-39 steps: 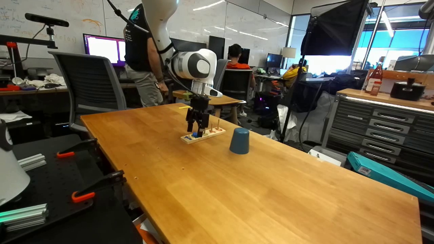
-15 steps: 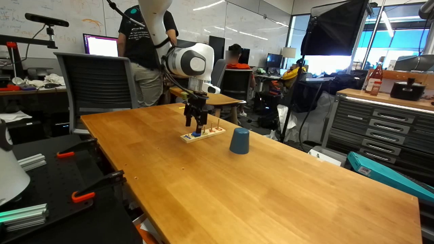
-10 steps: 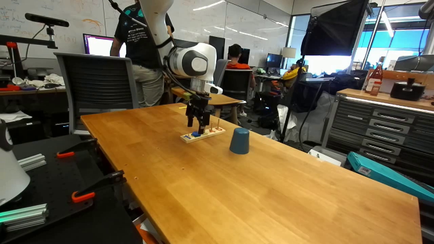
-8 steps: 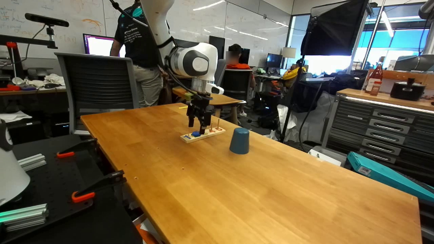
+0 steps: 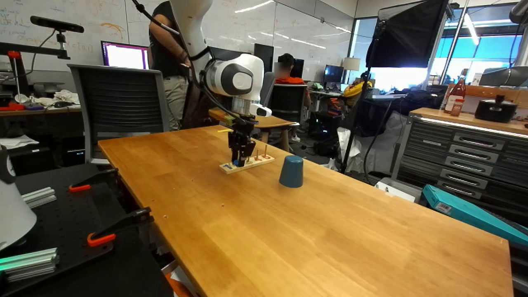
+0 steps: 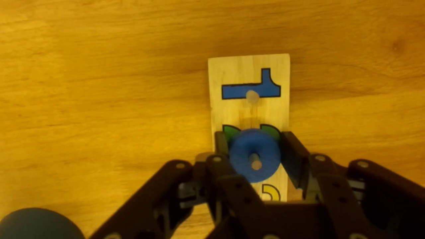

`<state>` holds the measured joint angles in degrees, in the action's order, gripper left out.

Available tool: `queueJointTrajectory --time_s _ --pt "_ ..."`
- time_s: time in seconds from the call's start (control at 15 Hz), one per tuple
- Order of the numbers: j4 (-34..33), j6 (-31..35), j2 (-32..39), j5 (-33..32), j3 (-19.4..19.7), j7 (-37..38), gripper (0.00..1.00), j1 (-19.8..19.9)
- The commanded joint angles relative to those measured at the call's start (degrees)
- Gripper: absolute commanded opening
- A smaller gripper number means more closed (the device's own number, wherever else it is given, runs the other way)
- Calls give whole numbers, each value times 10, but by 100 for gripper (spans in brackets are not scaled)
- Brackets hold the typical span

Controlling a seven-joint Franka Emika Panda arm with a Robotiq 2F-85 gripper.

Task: Remove the blue ring from the wooden stand and place it on the table

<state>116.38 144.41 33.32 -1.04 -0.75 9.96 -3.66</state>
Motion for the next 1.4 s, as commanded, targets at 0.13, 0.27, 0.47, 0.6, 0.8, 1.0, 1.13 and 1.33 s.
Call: queueJointTrajectory --time_s 0.13,0.27,0.47,0.6,0.8,1.0,1.13,1.33 --pt "-1 0 -9 13 -4 -20 18 5" --pt "4 -7 -24 13 -6 -17 18 1" --pt "6 -14 -54 13 -6 -12 18 -2" --pt "7 -14 -70 5 3 -5 18 -3" --pt "6 -13 -73 -10 30 11 18 0" --pt "0 -4 -43 -15 55 12 18 9" --pt "-6 -3 -22 -13 64 7 18 17" --pt "-14 -7 3 -12 68 4 19 25"
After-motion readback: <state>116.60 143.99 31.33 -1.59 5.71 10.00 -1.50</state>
